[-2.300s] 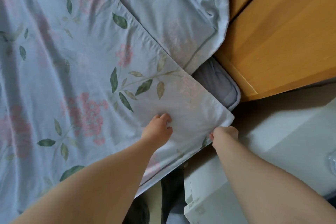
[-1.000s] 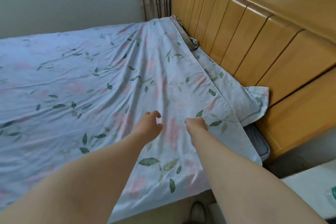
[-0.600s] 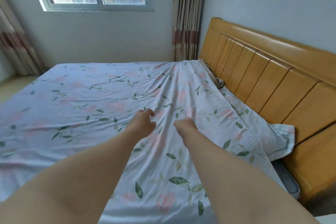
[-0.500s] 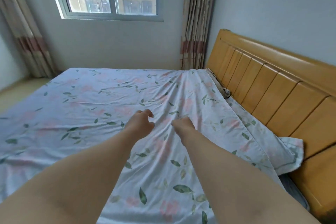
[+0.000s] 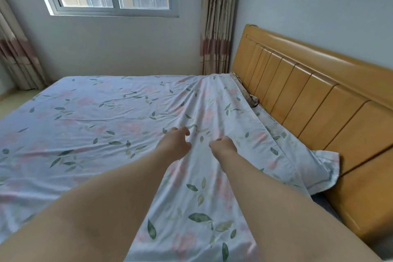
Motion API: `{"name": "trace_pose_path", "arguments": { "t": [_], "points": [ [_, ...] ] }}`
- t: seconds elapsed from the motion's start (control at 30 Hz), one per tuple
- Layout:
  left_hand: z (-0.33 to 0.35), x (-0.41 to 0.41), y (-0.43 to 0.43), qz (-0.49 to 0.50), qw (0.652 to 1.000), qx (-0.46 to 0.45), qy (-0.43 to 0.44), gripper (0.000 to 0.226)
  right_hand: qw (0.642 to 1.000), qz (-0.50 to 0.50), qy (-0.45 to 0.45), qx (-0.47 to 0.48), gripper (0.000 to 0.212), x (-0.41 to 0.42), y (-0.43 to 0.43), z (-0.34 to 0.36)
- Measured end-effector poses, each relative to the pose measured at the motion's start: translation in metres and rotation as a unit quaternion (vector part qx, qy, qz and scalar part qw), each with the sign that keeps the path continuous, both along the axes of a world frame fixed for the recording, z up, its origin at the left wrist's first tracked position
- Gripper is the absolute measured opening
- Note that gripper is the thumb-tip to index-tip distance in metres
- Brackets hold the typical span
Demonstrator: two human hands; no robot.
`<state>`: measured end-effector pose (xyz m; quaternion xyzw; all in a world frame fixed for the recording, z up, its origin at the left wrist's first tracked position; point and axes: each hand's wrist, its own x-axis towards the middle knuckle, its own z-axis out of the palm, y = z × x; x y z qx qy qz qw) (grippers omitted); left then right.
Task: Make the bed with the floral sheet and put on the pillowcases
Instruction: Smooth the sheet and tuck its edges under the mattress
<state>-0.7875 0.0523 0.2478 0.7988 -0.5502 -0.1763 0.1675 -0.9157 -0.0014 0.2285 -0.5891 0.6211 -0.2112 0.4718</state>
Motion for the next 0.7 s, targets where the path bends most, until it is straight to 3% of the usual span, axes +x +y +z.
{"name": "trace_pose_path", "arguments": {
  "t": [0.17, 0.43, 0.57, 0.7],
  "points": [
    [-0.032, -0.07, -0.097, -0.032, 0.999, 0.024, 0.018, 0.038, 0.999, -0.033, 0.032, 0.017, 0.024, -0.073, -0.089, -0.027],
    [-0.092, -0.16, -0.275, -0.017, 0.996, 0.065, 0.063, 0.039, 0.993, -0.051, 0.085, 0.057, 0.034, -0.175, -0.275, -0.093],
    [-0.142, -0.176, -0.342, -0.002, 0.994, 0.089, 0.07, 0.041, 0.986, -0.052, 0.121, 0.098, 0.016, -0.205, -0.348, -0.148],
    [-0.197, -0.191, -0.389, 0.01, 0.989, 0.12, 0.081, 0.042, 0.972, -0.042, 0.183, 0.144, 0.046, -0.22, -0.391, -0.21]
  ]
}}
